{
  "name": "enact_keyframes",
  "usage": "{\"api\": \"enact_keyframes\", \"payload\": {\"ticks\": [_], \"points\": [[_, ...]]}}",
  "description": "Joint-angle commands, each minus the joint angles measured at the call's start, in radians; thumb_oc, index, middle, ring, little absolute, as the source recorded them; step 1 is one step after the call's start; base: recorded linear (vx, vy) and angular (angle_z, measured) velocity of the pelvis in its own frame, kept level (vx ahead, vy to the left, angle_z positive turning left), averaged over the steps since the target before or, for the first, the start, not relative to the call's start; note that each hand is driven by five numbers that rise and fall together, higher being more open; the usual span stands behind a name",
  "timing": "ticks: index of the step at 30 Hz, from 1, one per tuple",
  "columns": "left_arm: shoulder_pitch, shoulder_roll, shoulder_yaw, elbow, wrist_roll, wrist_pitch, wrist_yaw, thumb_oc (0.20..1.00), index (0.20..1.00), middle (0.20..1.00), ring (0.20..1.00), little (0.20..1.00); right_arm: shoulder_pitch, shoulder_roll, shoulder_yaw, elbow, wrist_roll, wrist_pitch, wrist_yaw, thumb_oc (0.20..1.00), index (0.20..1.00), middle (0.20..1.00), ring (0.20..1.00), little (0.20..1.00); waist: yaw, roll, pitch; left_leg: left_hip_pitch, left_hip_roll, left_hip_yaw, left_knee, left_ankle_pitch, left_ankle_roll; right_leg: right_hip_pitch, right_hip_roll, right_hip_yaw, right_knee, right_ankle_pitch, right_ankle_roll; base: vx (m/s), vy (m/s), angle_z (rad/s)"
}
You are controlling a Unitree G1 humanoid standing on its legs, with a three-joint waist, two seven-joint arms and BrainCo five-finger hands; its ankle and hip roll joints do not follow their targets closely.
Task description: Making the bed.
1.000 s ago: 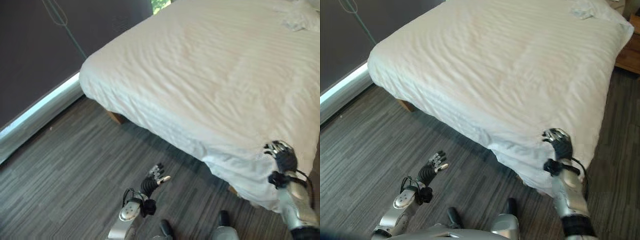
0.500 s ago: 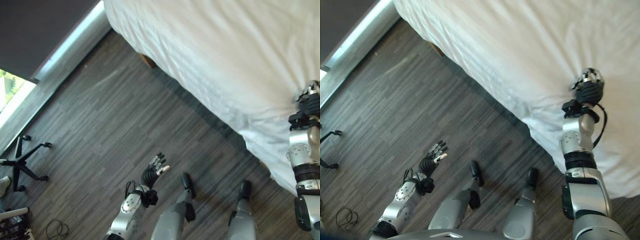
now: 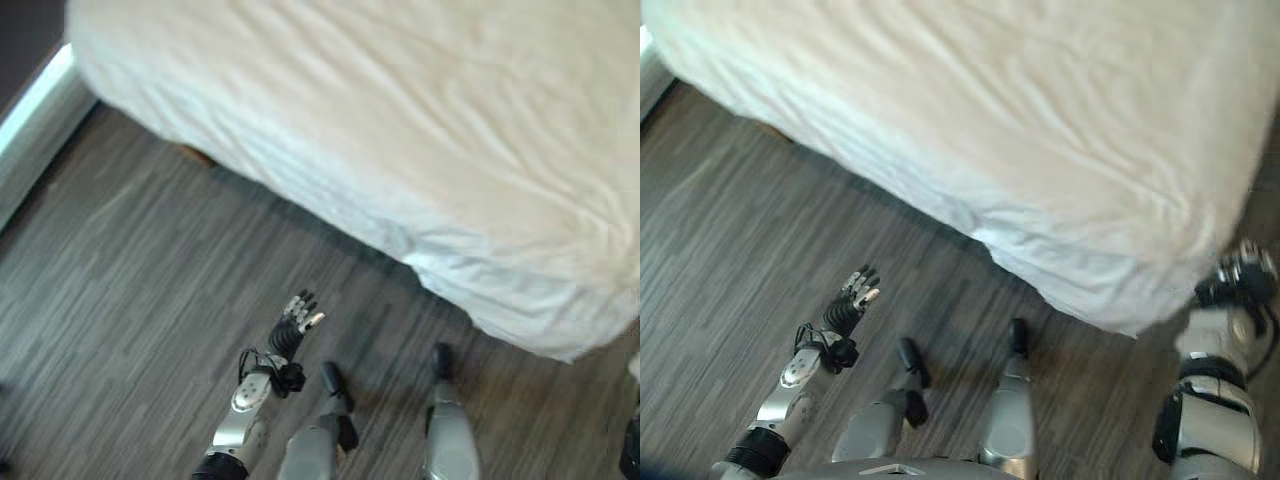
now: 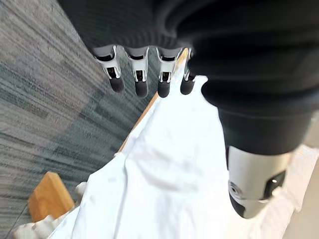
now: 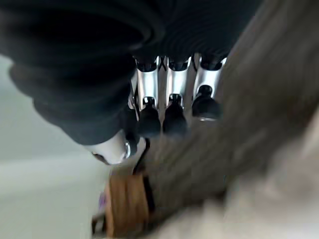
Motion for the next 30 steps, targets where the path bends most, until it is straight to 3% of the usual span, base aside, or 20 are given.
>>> {"api": "enact_keyframes", "payload": {"ticks": [1, 4, 5, 7, 9, 10, 11, 12, 13, 14, 15, 16, 17, 18, 19, 22, 23, 25, 28, 30], "points": [[-0.019, -0.062, -0.024, 0.003, -0.001, -0.047, -0.007, 1.000, 1.000, 1.000, 1.000, 1.000, 0.072, -0.153, 0.080, 0.000, -0.165, 0.034, 0.014, 1.000, 1.000, 1.000, 1.000, 1.000, 0.009, 0.043, -0.031, 0.116, 0.063, -0.312, 0.096, -0.224, -0.084, -0.025, 0.085, -0.013, 0.013, -0.048, 0.004, 0.02, 0.176, -1.09], [-0.023, -0.060, -0.050, -0.009, 0.028, -0.035, -0.017, 1.000, 1.000, 1.000, 1.000, 1.000, 0.141, -0.170, 0.082, -0.056, -0.256, 0.056, 0.029, 1.000, 1.000, 1.000, 1.000, 1.000, -0.011, 0.043, -0.056, 0.183, 0.046, -0.288, 0.047, -0.222, -0.072, -0.001, 0.061, -0.015, 0.014, -0.032, 0.018, 0.01, 0.243, -0.92], [-0.035, -0.067, -0.073, -0.015, 0.058, -0.021, -0.023, 1.000, 1.000, 1.000, 1.000, 1.000, 0.243, -0.128, 0.095, -0.251, -0.324, 0.052, 0.042, 1.000, 1.000, 1.000, 1.000, 1.000, -0.054, 0.044, -0.082, 0.227, 0.024, -0.249, 0.008, -0.216, -0.061, 0.014, 0.032, -0.033, 0.018, -0.010, 0.035, -0.04, 0.316, -0.08], [-0.045, -0.075, -0.083, -0.040, 0.085, -0.026, -0.010, 1.000, 1.000, 1.000, 1.000, 1.000, 0.351, -0.017, 0.132, -0.525, -0.436, 0.052, 0.029, 1.000, 1.000, 1.000, 1.000, 1.000, -0.080, 0.032, -0.089, 0.251, -0.009, -0.226, 0.001, -0.230, -0.050, 0.017, 0.025, -0.046, 0.019, 0.015, 0.035, -0.11, 0.262, -0.23], [-0.062, -0.077, -0.091, -0.054, 0.102, -0.024, -0.004, 1.000, 1.000, 1.000, 1.000, 1.000, 0.407, 0.032, 0.158, -0.641, -0.501, 0.045, 0.023, 1.000, 1.000, 1.000, 1.000, 1.000, -0.096, 0.027, -0.088, 0.250, -0.010, -0.221, 0.001, -0.228, -0.048, 0.015, 0.024, -0.048, 0.022, 0.027, 0.035, -0.18, 0.069, -0.57], [-0.090, -0.076, -0.102, -0.097, 0.116, -0.028, 0.003, 1.000, 1.000, 1.000, 1.000, 1.000, 0.456, 0.124, 0.234, -0.794, -0.638, 0.044, 0.013, 1.000, 1.000, 1.000, 1.000, 1.000, -0.107, 0.027, -0.074, 0.245, -0.001, -0.196, 0.001, -0.214, -0.039, 0.011, 0.017, -0.110, 0.057, 0.025, 0.035, -0.34, 0.119, -0.34], [-0.119, -0.069, -0.104, -0.122, 0.118, -0.028, 0.016, 1.000, 1.000, 1.000, 1.000, 1.000, 0.449, 0.161, 0.278, -0.820, -0.689, 0.042, -0.010, 1.000, 1.000, 1.000, 1.000, 1.000, -0.097, 0.035, -0.061, 0.241, 0.008, -0.160, 0.001, -0.207, -0.031, 0.015, -0.004, -0.213, 0.101, -0.018, 0.035, -0.34, 0.118, -0.33], [-0.120, -0.068, -0.103, -0.122, 0.118, -0.028, 0.017, 1.000, 1.000, 1.000, 1.000, 1.000, 0.448, 0.163, 0.278, -0.821, -0.691, 0.042, -0.011, 1.000, 1.000, 1.000, 1.000, 1.000, -0.099, 0.031, -0.060, 0.239, 0.006, -0.162, 0.001, -0.204, -0.031, 0.013, -0.007, -0.214, 0.103, -0.018, 0.035, -0.32, 0.131, -0.58], [-0.142, -0.059, -0.103, -0.147, 0.129, -0.029, 0.022, 1.000, 1.000, 1.000, 1.000, 1.000, 0.442, 0.190, 0.320, -0.857, -0.749, 0.048, -0.020, 1.000, 1.000, 1.000, 1.000, 1.000, -0.076, 0.038, -0.059, 0.229, 0.012, -0.116, 0.001, -0.192, -0.025, 0.043, -0.035, -0.342, 0.147, -0.059, 0.011, -0.23, 0.075, -0.73], [-0.138, -0.057, -0.104, -0.161, 0.128, -0.029, 0.020, 1.000, 1.000, 1.000, 1.000, 1.000, 0.443, 0.211, 0.351, -0.897, -0.785, 0.055, -0.011, 1.000, 1.000, 1.000, 1.000, 1.000, -0.066, 0.038, -0.061, 0.230, 0.016, -0.099, 0.001, -0.186, -0.018, 0.066, -0.040, -0.390, 0.172, -0.082, -0.011, -0.23, 0.075, -0.83], [-0.138, -0.055, -0.103, -0.162, 0.128, -0.028, 0.020, 1.000, 1.000, 1.000, 1.000, 1.000, 0.444, 0.213, 0.351, -0.900, -0.786, 0.056, -0.012, 1.000, 1.000, 1.000, 1.000, 1.000, -0.069, 0.034, -0.062, 0.226, 0.013, -0.101, 0.001, -0.181, -0.018, 0.065, -0.043, -0.392, 0.171, -0.079, -0.012, -0.27, 0.055, -1.17], [-0.162, -0.060, -0.102, -0.203, 0.103, -0.029, 0.043, 1.000, 1.000, 1.000, 1.000, 1.000, 0.431, 0.263, 0.421, -0.930, -0.809, 0.055, -0.012, 1.000, 1.000, 1.000, 1.000, 1.000, -0.048, 0.028, -0.073, 0.221, 0.028, -0.023, 0.001, -0.152, -0.001, 0.117, -0.041, -0.424, 0.252, -0.117, -0.024, -0.22, 0.037, -1.52], [-0.163, -0.058, -0.102, -0.203, 0.103, -0.029, 0.043, 1.000, 1.000, 1.000, 1.000, 1.000, 0.431, 0.265, 0.421, -0.931, -0.810, 0.056, -0.013, 1.000, 1.000, 1.000, 1.000, 1.000, -0.046, 0.026, -0.074, 0.219, 0.026, -0.020, 0.001, -0.149, -0.001, 0.113, -0.042, -0.421, 0.252, -0.115, -0.025, -0.40, 0.049, -2.00], [-0.182, -0.065, -0.101, -0.246, 0.082, -0.033, 0.081, 1.000, 1.000, 1.000, 1.000, 1.000, 0.420, 0.291, 0.500, -0.973, -0.836, 0.059, 0.008, 1.000, 1.000, 1.000, 1.000, 1.000, -0.007, 0.023, -0.108, 0.215, 0.041, 0.071, 0.001, -0.128, 0.015, 0.202, -0.044, -0.446, 0.300, -0.164, -0.035, -0.20, 0.008, -1.53], [-0.182, -0.064, -0.100, -0.247, 0.082, -0.032, 0.082, 1.000, 1.000, 1.000, 1.000, 1.000, 0.419, 0.291, 0.501, -0.973, -0.836, 0.060, 0.008, 1.000, 1.000, 1.000, 1.000, 1.000, -0.005, 0.023, -0.108, 0.214, 0.041, 0.074, 0.001, -0.125, 0.015, 0.201, -0.042, -0.444, 0.296, -0.160, -0.036, -0.26, -0.014, -1.67], [-0.179, -0.071, -0.095, -0.277, 0.069, -0.035, 0.101, 1.000, 1.000, 1.000, 1.000, 1.000, 0.388, 0.294, 0.562, -0.977, -0.870, 0.065, 0.008, 1.000, 1.000, 1.000, 1.000, 1.000, 0.051, 0.018, -0.138, 0.233, 0.059, 0.182, 0.015, -0.131, 0.008, 0.307, -0.081, -0.559, 0.267, -0.174, -0.025, -0.10, -0.127, -1.48], [-0.174, -0.076, -0.098, -0.279, 0.066, -0.036, 0.108, 1.000, 1.000, 1.000, 1.000, 1.000, 0.360, 0.297, 0.605, -0.979, -0.897, 0.069, 0.004, 1.000, 1.000, 1.000, 1.000, 1.000, 0.076, 0.016, -0.157, 0.236, 0.078, 0.256, 0.029, -0.113, 0.001, 0.338, -0.089, -0.626, 0.230, -0.165, -0.020, -0.10, -0.194, -1.89], [-0.174, -0.075, -0.098, -0.280, 0.068, -0.036, 0.111, 1.000, 1.000, 1.000, 1.000, 1.000, 0.342, 0.297, 0.624, -0.985, -0.918, 0.074, 0.002, 1.000, 1.000, 1.000, 1.000, 1.000, 0.094, 0.017, -0.162, 0.238, 0.096, 0.289, 0.039, -0.107, -0.009, 0.353, -0.075, -0.633, 0.192, -0.159, -0.020, -0.06, -0.235, -1.90], [-0.175, -0.088, -0.091, -0.259, 0.064, -0.051, 0.123, 1.000, 1.000, 1.000, 1.000, 1.000, 0.318, 0.264, 0.671, -1.011, -0.978, 0.069, 0.000, 1.000, 1.000, 1.000, 1.000, 1.000, 0.072, 0.031, -0.163, 0.260, 0.183, 0.356, 0.113, -0.082, -0.055, 0.350, 0.009, -0.565, 0.107, -0.191, -0.051, 0.04, -0.338, -1.44], [-0.181, -0.101, -0.095, -0.261, 0.057, -0.061, 0.124, 1.000, 1.000, 1.000, 1.000, 1.000, 0.327, 0.239, 0.678, -1.047, -0.973, 0.058, 0.009, 1.000, 1.000, 1.000, 1.000, 1.000, 0.054, 0.043, -0.144, 0.255, 0.255, 0.361, 0.256, -0.059, -0.083, 0.382, 0.061, -0.519, 0.048, -0.217, -0.083, 0.09, -0.332, -1.36]]}}
